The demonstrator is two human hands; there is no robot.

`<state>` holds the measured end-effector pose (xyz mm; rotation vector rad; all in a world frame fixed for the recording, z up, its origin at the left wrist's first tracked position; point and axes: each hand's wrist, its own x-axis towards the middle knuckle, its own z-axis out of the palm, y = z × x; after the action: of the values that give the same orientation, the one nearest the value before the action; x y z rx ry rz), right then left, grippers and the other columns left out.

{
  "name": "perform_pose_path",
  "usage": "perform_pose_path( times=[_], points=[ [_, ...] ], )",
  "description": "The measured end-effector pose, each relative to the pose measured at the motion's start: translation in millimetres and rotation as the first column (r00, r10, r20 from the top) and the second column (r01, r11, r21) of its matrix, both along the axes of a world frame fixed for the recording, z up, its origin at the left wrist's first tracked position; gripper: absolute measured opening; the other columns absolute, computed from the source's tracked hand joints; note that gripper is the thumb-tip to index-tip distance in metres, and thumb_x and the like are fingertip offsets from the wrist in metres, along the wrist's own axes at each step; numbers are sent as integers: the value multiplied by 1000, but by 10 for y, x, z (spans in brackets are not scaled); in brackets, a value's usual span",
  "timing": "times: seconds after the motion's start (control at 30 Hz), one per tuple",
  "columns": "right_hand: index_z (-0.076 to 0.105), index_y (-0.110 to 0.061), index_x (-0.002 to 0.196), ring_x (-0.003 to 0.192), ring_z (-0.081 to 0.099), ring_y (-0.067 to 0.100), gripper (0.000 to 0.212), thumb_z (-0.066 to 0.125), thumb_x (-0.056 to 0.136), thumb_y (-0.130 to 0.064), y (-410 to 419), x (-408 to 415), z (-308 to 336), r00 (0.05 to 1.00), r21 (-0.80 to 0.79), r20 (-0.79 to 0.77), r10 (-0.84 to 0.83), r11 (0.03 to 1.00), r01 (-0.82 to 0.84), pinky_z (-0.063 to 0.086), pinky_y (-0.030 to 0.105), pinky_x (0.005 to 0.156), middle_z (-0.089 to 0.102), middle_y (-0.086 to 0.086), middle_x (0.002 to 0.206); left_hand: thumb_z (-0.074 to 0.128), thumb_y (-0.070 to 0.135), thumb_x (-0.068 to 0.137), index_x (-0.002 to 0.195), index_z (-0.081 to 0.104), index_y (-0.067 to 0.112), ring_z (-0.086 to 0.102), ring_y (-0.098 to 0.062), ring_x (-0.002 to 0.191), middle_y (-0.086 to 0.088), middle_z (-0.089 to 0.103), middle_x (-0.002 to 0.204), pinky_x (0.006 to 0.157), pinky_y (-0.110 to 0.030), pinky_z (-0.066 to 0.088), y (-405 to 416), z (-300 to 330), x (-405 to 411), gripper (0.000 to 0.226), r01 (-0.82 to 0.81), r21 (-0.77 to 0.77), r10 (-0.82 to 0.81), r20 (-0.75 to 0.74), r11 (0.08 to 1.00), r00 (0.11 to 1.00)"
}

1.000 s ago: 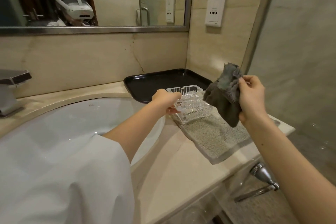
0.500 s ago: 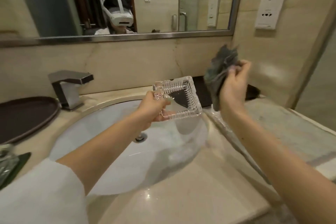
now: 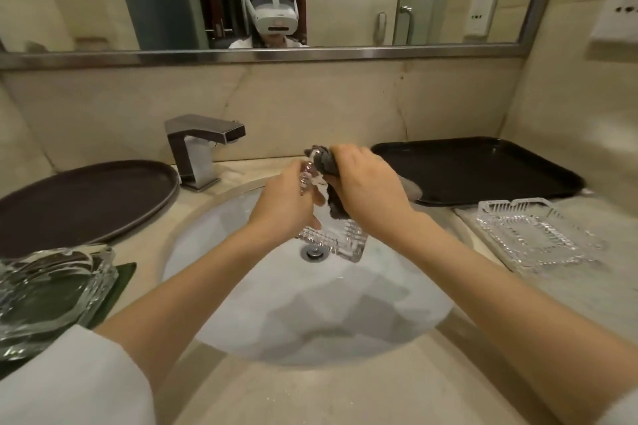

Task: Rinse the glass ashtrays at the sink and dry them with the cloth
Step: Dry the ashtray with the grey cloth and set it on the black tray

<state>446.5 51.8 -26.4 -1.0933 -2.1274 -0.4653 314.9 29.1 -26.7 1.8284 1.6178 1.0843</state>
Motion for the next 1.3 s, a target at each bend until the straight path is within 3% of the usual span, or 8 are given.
perform_pose_path(
  times=[0.1, 0.2, 0.3, 0.47, 0.67, 0.8, 1.07, 1.3],
  points=[
    [58, -3, 98, 62, 58, 28, 34, 69, 71, -21, -18, -57, 53, 986, 2, 169, 1, 1000, -1, 27, 25, 47, 61, 10, 82, 37, 4, 87, 106, 47, 16, 70, -18, 56, -3, 70, 88, 65, -37, 55, -1, -73, -41, 25, 63, -35, -66, -92, 997, 994],
    [47, -10, 115, 71, 55, 28, 31, 56, 89, -23, -14, -24, 132, 999, -226, 13, 43, 973, -39, 33, 34, 57, 59, 1, 87, 37, 6, 89, 105, 48, 14, 68, -15, 52, 4, 67, 85, 51, -28, 48, -1, -35, -54, 21, 55, 14, -53, -122, 998, 991],
    [46, -8, 101, 70, 53, 32, 27, 48, 94, -34, -2, 37, 99, 997, -177, -70, -38, 984, 25, 25, 33, 60, 59, 3, 75, 39, 9, 92, 108, 49, 21, 67, -12, 49, 8, 67, 83, 46, -22, 45, 4, 26, -21, 23, 17, 59, -11, -97, 998, 995],
    [43, -10, 88, 81, 58, 33, 27, 49, 94, -36, 63, 156, -86, 971, -300, -217, -98, 954, 29, 42, 37, 64, 63, 10, 88, 43, 12, 93, 114, 53, 21, 67, -13, 51, 7, 69, 86, 51, -25, 46, 53, -11, 32, 24, -74, 66, 77, -37, 995, 996],
    [57, -11, 102, 84, 57, 15, 12, 51, 92, -9, 82, 142, -177, 702, -384, -700, -130, 898, -216, 45, 11, 72, 59, 0, 88, 42, 14, 96, 115, 50, 19, 68, -15, 57, 4, 70, 89, 68, -32, 50, 136, -36, 92, 22, -149, 126, 149, 10, 981, 989],
    [54, -21, 99, 100, 61, 23, 16, 44, 96, -9, 27, 90, -114, 312, -365, -925, -217, 731, -577, 51, 37, 90, 62, 7, 102, 40, 13, 95, 102, 46, 25, 69, -30, 78, -2, 67, 96, 71, -40, 53, 273, -62, 40, 16, -232, 150, 204, 178, 961, 963],
    [53, -26, 97, 104, 59, 19, 17, 39, 100, -17, 162, 353, 25, 76, -206, -977, -198, 795, -570, 46, 38, 98, 62, -4, 99, 39, 11, 99, 99, 39, 26, 67, -8, 58, 13, 63, 78, 64, -38, 53, 288, 59, -91, 15, -216, 390, 96, 305, 895, 947],
    [47, -31, 108, 114, 55, 21, 16, 35, 101, -24, 219, 439, -83, 39, -242, -962, -272, 772, -589, 41, 44, 104, 58, -1, 112, 43, 13, 91, 118, 42, 15, 57, -11, 60, 1, 66, 78, 56, -15, 34, 313, -135, -176, 27, -63, 812, 125, -13, 581, 992]
  ],
)
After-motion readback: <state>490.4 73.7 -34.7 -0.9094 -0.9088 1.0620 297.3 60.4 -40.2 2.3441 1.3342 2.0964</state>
